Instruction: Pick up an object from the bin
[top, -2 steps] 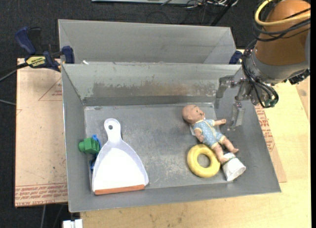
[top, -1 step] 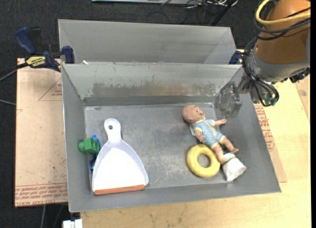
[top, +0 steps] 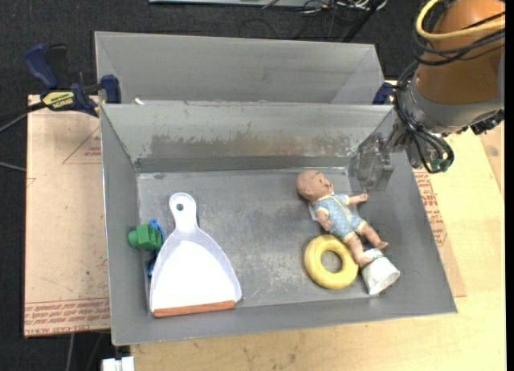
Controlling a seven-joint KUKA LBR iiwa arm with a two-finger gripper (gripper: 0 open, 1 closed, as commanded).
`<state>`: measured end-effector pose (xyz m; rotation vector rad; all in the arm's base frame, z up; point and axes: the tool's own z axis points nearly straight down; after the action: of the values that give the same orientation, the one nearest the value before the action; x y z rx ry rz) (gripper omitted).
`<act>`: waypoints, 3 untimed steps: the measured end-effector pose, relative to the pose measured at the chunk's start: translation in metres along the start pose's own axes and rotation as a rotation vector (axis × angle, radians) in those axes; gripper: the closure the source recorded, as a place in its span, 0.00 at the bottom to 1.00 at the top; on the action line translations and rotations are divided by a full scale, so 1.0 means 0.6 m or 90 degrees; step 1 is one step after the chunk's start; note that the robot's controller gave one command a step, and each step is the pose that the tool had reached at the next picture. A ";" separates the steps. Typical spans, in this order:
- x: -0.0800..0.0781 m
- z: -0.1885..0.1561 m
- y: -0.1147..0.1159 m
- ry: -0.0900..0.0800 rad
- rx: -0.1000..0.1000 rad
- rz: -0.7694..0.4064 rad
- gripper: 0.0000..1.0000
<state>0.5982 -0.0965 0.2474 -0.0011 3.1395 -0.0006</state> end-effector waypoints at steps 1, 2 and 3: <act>0.027 0.057 0.031 -0.006 0.002 -0.002 1.00; 0.042 0.116 0.065 0.002 -0.001 -0.061 1.00; 0.064 0.131 0.078 -0.002 0.000 -0.131 1.00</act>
Offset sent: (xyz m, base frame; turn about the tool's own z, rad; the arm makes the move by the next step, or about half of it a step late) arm -0.0266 0.0521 -0.0876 -0.2125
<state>0.5600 -0.0496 0.1686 -0.3244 3.1190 -0.0014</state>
